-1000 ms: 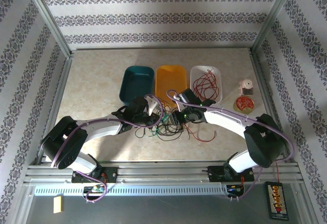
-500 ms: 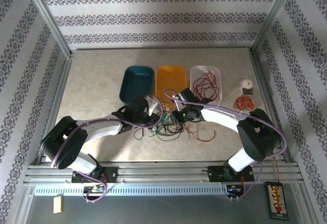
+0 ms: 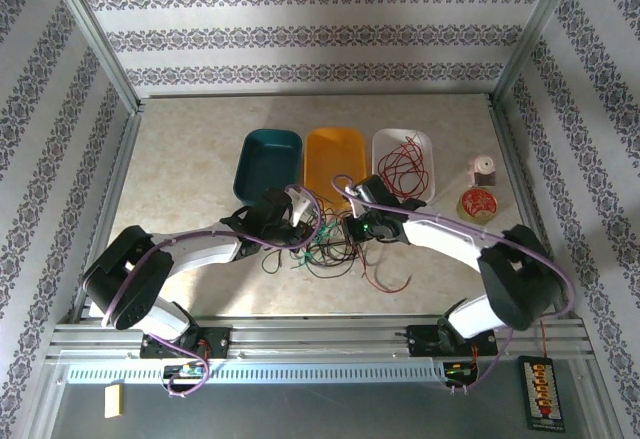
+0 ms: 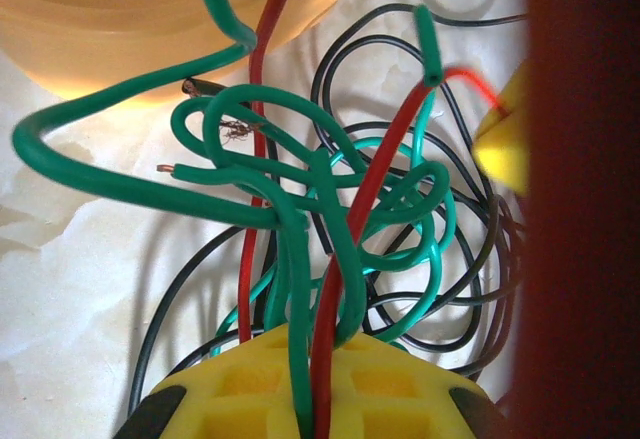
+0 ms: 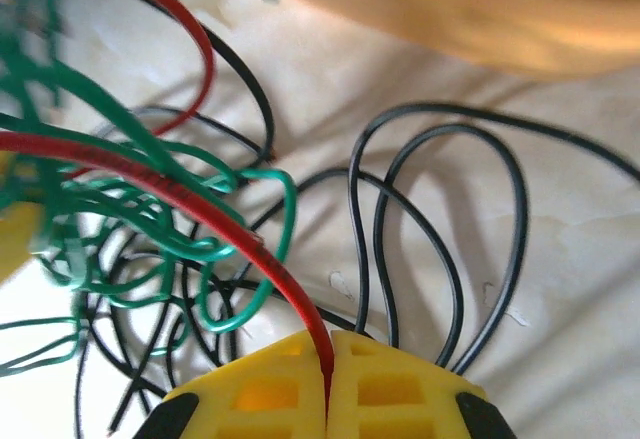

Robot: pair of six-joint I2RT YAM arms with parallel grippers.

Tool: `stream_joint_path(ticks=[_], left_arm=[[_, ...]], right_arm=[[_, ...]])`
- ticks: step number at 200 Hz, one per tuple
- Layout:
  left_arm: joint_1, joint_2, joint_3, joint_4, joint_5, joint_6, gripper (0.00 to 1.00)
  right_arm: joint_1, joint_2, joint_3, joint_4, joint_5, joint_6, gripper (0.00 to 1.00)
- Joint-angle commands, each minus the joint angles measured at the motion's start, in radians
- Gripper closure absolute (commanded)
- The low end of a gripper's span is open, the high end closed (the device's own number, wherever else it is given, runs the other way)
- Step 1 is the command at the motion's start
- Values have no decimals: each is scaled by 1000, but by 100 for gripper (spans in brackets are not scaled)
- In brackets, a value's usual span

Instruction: Untangle the cables

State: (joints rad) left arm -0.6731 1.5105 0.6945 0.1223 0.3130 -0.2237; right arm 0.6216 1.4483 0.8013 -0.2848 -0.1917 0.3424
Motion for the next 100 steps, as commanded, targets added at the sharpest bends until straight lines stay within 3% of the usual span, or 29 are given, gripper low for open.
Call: stream_joint_path(ticks=[1, 33, 63, 100], left_arm=[[-10, 10, 15, -30, -8, 14, 100], [-10, 10, 13, -34, -4, 18, 100], [-10, 9, 11, -36, 1, 18, 74], [-10, 21, 15, -31, 21, 20, 73]], right_arm=[[-14, -119, -2, 1, 65, 27, 100], [-44, -278, -1, 2, 140, 80, 100], [-79, -407, 7, 29, 215, 136, 100], [-83, -513, 50, 26, 274, 137, 100]])
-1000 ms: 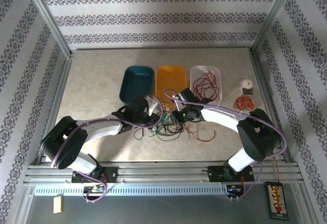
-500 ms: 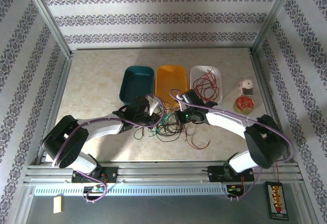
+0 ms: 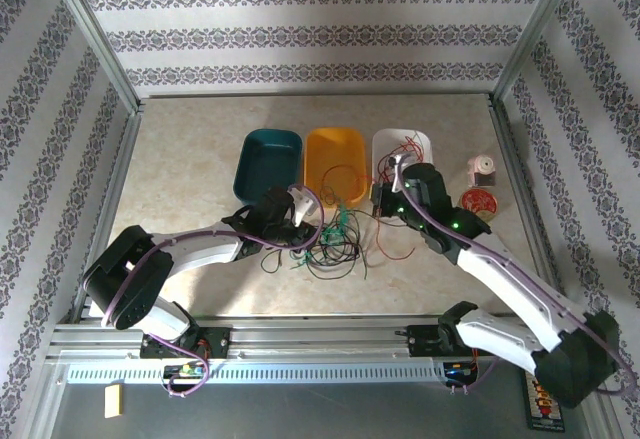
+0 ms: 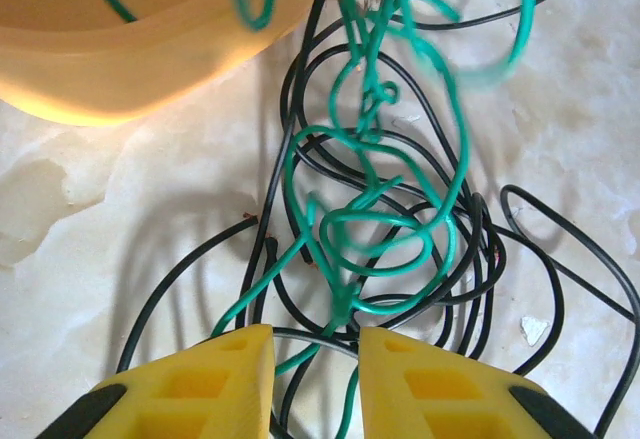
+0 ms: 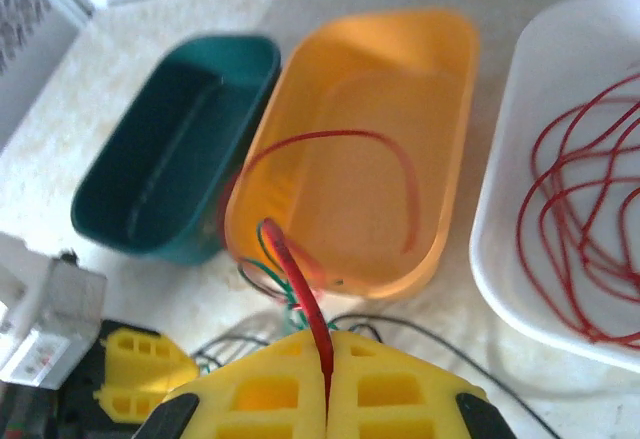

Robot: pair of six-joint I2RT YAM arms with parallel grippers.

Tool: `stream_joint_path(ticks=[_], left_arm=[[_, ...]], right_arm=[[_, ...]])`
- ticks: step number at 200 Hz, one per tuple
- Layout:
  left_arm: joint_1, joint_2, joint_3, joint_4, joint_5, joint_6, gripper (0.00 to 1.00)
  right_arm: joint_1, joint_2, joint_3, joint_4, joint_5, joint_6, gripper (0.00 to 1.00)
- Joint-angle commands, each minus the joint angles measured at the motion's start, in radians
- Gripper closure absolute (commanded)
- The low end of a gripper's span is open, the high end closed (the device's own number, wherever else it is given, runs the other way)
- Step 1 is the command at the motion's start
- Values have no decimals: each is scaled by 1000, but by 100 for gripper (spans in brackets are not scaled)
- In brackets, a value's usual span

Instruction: Untangle the cables

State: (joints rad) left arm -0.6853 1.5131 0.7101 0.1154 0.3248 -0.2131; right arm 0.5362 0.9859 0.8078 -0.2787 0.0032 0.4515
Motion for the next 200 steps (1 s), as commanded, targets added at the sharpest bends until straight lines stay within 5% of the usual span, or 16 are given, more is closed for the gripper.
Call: stream_joint_path(ticks=[1, 73, 106, 161, 200], left_arm=[[3, 19, -1, -24, 9, 8, 73], [3, -4, 1, 20, 38, 4, 67], [3, -60, -11, 27, 47, 1, 64], [-37, -94, 38, -28, 105, 84, 41], [-67, -41, 109, -15, 157, 116, 28]], right_arm=[[3, -53, 45, 20, 80, 27, 100], [48, -96, 77, -48, -2, -25, 100], [169, -170, 85, -143, 73, -64, 100], [349, -360, 80, -270, 225, -18, 100], [372, -389, 76, -294, 272, -13, 100]])
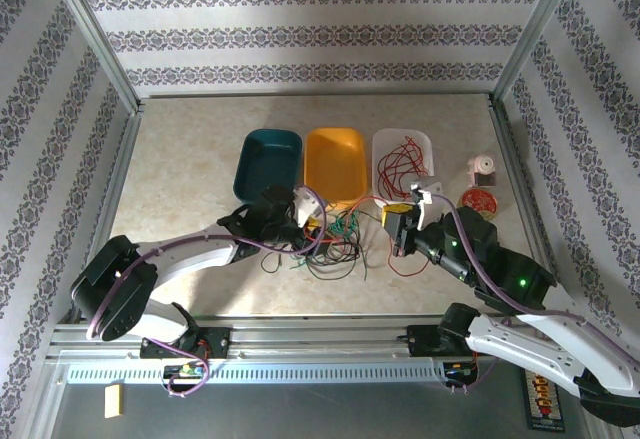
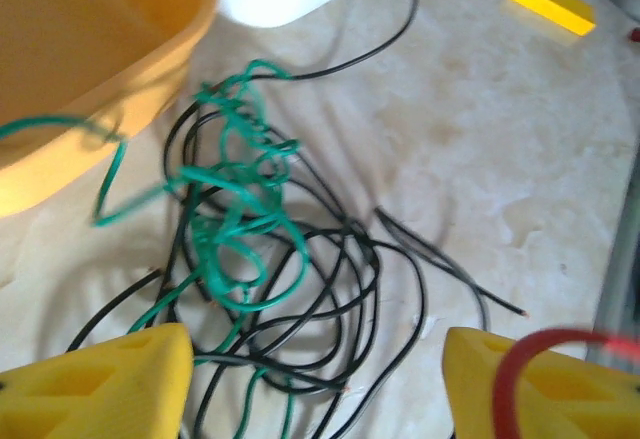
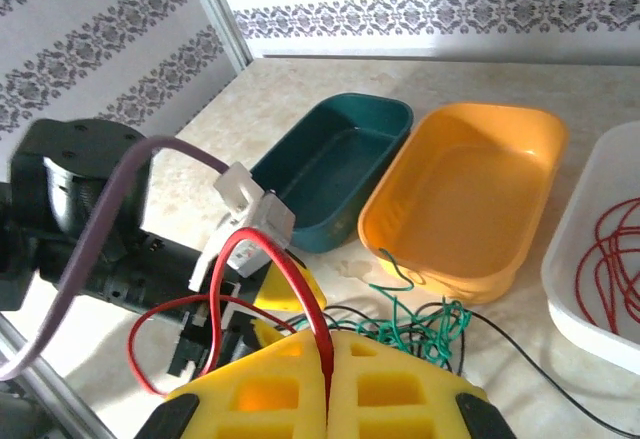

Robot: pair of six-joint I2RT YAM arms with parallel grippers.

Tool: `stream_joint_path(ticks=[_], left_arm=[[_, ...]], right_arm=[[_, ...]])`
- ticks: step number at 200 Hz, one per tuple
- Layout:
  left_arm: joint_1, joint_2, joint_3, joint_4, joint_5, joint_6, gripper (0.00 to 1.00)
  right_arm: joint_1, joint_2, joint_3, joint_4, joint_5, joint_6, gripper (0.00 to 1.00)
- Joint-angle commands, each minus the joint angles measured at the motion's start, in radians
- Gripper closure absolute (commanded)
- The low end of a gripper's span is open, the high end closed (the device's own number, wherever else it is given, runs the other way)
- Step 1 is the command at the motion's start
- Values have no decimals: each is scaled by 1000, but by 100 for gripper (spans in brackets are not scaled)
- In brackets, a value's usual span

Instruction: Untangle the cables

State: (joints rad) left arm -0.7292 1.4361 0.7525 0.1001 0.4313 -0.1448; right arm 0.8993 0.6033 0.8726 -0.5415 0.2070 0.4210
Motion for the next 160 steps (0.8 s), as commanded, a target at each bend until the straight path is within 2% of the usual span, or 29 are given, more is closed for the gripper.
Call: stream_joint_path(ticks=[1, 14, 28, 52, 70, 87, 106, 145, 160], left_arm=[[-23, 39, 69, 1, 50, 48, 28], [-26, 61, 81, 32, 36, 37, 27], [-27, 64, 60, 103, -7, 2, 27], [-26, 39, 4, 185, -224, -80, 26], [-26, 28, -24, 176, -364, -130, 23], [-26, 27, -44, 141, -489, -177, 23], [-26, 8, -74, 137, -582, -216, 22], [-26, -21, -79, 134, -614, -214, 21], [-26, -21, -79, 135, -613, -220, 21]], right_arm=[[9, -7, 11, -30, 69, 17, 100], [9, -2, 12, -22, 95, 12, 100], [8, 1, 13, -12, 194, 17, 100], [-30, 8, 2, 72, 291, -8, 100], [-118, 36, 11, 149, 267, -9, 100], [-239, 80, 25, 230, 191, 1, 100], [-375, 158, 46, 292, 145, 45, 100], [-537, 330, 68, 432, 127, 54, 100], [-595, 399, 73, 502, 67, 66, 100]])
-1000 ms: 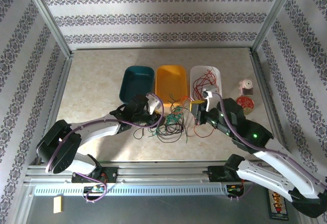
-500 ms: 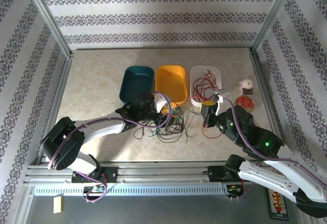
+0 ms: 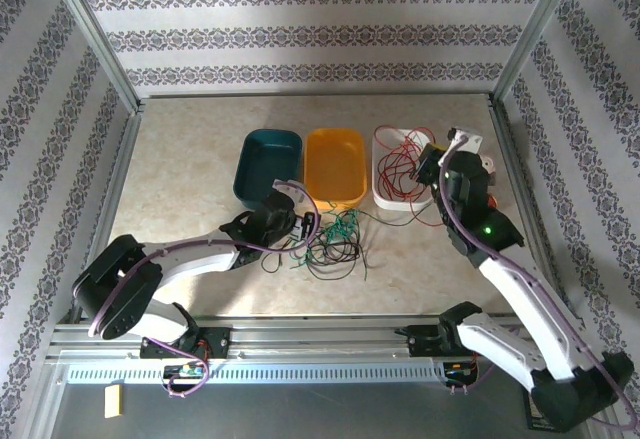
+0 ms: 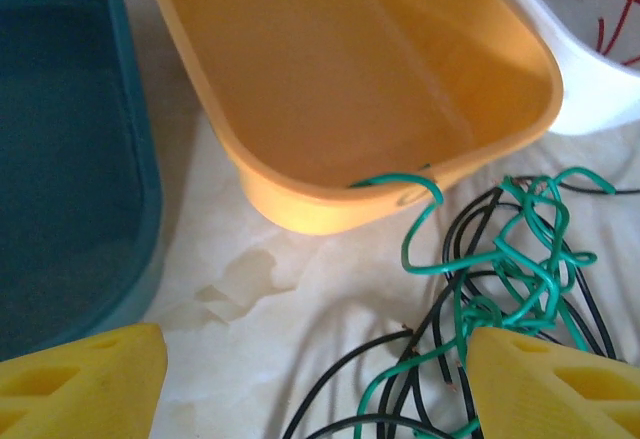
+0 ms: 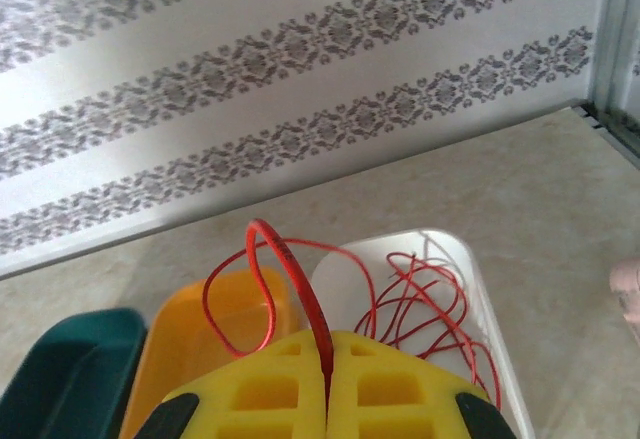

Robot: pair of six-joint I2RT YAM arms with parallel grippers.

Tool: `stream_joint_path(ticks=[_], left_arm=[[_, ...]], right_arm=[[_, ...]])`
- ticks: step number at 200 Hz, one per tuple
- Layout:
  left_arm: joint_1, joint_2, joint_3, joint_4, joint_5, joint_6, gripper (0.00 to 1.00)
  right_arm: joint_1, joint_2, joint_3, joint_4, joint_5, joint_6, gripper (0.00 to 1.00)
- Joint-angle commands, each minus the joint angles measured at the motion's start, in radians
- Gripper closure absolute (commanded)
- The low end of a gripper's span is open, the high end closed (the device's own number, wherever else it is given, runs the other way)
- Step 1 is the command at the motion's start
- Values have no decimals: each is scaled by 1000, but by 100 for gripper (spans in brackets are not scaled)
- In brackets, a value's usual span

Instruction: Untangle the cables

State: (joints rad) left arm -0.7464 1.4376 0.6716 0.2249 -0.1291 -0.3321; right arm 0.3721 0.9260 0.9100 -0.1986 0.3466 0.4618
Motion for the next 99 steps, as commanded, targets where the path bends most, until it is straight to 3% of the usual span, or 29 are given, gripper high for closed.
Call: stream_joint_path(ticks=[1, 22, 47, 99], left_arm=[[-8, -22, 2, 10, -52, -33, 21], [-8, -22, -2, 12, -49, -43, 21], [-8, -33, -5, 7, -48, -48, 21], [-9, -48, -21, 8, -44, -48, 20]], right_arm=[[-71, 81, 37, 163, -77, 27, 100], [-119, 177, 85, 183, -122, 71, 100], [-131, 267, 164, 99, -92, 123, 100], [-137, 294, 144, 82, -74, 156, 100]])
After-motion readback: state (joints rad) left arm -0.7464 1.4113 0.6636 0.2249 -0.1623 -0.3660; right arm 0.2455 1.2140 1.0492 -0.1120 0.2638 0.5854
